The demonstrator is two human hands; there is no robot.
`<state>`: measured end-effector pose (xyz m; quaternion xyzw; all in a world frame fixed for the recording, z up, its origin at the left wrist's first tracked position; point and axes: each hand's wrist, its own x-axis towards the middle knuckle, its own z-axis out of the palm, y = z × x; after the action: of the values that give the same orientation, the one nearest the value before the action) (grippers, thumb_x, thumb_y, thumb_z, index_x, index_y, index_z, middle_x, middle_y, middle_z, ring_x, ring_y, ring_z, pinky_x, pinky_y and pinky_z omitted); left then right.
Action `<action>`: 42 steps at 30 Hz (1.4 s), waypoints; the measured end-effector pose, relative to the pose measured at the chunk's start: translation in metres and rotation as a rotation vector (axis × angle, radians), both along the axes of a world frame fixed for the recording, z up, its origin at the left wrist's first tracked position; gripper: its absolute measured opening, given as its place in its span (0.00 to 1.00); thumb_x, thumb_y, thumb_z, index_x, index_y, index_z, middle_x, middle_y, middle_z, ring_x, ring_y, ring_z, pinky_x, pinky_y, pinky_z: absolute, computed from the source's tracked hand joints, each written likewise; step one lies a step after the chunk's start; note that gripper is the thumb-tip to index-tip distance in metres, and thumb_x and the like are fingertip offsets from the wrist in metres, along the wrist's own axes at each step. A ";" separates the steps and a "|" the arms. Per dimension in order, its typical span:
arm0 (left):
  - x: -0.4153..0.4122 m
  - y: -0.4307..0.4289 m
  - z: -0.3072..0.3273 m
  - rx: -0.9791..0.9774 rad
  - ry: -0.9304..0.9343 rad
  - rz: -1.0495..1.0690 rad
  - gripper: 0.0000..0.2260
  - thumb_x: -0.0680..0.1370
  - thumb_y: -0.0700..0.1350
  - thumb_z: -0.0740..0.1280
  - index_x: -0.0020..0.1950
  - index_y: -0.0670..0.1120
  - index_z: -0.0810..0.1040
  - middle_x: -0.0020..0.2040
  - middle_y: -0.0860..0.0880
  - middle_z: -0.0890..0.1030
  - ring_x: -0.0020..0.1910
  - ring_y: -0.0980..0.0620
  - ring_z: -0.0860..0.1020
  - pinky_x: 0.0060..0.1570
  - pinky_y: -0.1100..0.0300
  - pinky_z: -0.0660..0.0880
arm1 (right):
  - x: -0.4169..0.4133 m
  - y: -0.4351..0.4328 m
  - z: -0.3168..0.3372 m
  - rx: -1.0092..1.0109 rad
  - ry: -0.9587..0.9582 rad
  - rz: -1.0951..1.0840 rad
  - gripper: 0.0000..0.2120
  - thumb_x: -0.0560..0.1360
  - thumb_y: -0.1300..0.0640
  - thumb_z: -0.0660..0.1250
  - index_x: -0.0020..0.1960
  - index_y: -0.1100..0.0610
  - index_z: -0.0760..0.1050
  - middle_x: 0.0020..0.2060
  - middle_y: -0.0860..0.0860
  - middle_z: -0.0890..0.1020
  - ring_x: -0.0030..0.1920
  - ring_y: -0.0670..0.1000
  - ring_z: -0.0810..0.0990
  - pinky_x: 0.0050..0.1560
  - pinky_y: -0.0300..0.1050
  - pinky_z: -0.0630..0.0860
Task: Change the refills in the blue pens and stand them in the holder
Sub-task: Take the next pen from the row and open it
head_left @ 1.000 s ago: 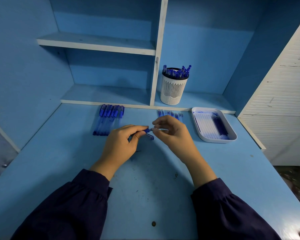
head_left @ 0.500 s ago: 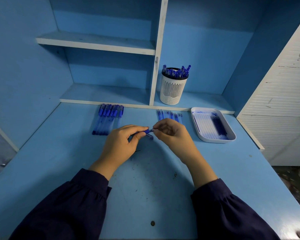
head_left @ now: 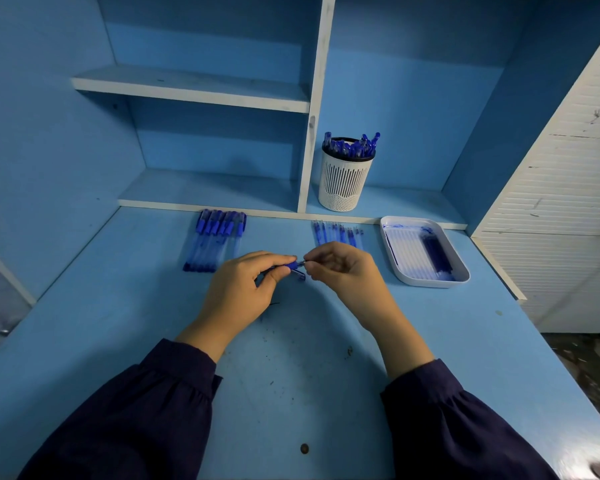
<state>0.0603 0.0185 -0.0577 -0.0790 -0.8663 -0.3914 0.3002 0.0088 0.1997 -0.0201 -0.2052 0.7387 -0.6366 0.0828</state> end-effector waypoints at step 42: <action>0.000 0.000 -0.001 -0.027 0.025 0.003 0.09 0.77 0.41 0.71 0.57 0.49 0.84 0.50 0.58 0.84 0.48 0.64 0.79 0.46 0.71 0.74 | 0.001 0.003 0.002 0.089 0.069 -0.056 0.02 0.73 0.65 0.71 0.45 0.59 0.80 0.30 0.44 0.81 0.33 0.42 0.78 0.38 0.32 0.72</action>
<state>0.0607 0.0189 -0.0582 -0.0868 -0.8677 -0.3783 0.3105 0.0099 0.2025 -0.0186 -0.2026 0.7742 -0.5977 0.0485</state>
